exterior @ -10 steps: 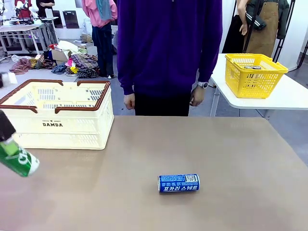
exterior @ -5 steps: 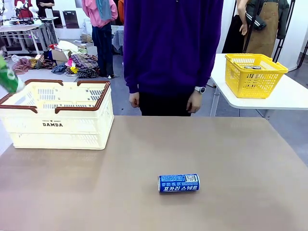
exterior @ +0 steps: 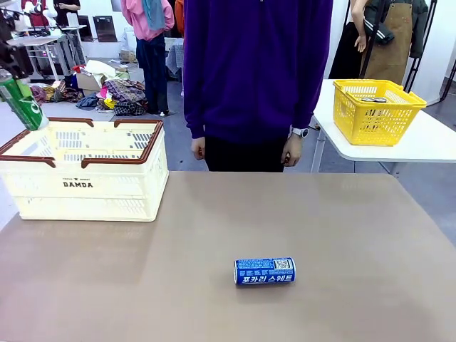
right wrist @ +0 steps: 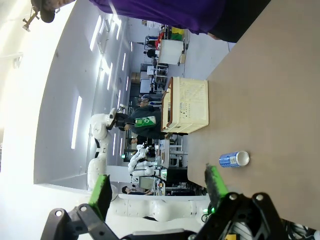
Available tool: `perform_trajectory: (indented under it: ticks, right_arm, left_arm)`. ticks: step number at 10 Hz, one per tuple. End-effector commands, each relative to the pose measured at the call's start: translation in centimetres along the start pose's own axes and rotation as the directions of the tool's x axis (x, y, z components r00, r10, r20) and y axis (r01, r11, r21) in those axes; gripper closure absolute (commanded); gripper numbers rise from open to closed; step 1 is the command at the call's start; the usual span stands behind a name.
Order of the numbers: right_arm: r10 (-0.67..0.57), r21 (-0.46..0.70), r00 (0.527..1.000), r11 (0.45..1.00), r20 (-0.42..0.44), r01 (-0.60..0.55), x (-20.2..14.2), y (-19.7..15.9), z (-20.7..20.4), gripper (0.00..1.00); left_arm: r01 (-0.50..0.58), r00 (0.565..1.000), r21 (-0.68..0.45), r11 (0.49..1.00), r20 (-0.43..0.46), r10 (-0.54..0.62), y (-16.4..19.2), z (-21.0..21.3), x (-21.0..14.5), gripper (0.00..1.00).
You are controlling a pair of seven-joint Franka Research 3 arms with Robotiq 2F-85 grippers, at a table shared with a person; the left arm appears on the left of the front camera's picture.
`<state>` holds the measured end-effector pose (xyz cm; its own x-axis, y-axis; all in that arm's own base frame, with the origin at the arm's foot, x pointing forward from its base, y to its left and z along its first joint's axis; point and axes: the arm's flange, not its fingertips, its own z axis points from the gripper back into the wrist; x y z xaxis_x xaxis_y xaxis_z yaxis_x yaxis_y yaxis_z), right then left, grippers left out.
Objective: Place the drinks into the Shopping basket.
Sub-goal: Pick up one drink and place it into the Shopping basket.
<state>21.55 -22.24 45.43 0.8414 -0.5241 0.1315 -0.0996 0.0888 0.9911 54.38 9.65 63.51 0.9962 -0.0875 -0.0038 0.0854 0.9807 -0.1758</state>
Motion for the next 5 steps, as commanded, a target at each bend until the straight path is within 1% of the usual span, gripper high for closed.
perform_trajectory:
  ticks: [1, 2, 3, 4, 5]
  right_arm:
    - [-0.003, 0.019, 1.000, 1.000, 0.009, 0.003, 0.2, 0.4, 0.0, 0.00]
    - [-0.003, 0.019, 1.000, 1.000, 0.009, 0.003, 0.2, 0.4, 0.0, 0.00]
    - [-0.003, 0.019, 1.000, 1.000, 0.009, 0.003, 0.2, 0.4, 0.0, 0.00]
    - [-0.003, 0.019, 1.000, 1.000, 0.009, 0.003, 0.2, 0.4, 0.0, 0.00]
    - [-0.003, 0.019, 1.000, 1.000, 0.009, 0.003, 0.2, 0.4, 0.0, 0.00]
  left_arm:
    - [0.085, 0.991, 0.018, 0.996, -0.107, -0.083, 1.3, 0.7, 2.1, 1.00]
    - [0.094, 0.981, -0.001, 0.996, -0.168, -0.093, 1.8, -0.8, 3.5, 1.00]
    - [0.077, 0.971, -0.085, 0.993, -0.221, -0.094, 1.3, -1.1, 4.1, 1.00]
    - [0.051, 0.928, -0.311, 0.949, -0.336, -0.160, -1.5, 1.1, 2.0, 1.00]
    - [0.072, 0.983, -0.039, 0.997, -0.166, -0.077, 1.6, -3.6, 3.1, 1.00]
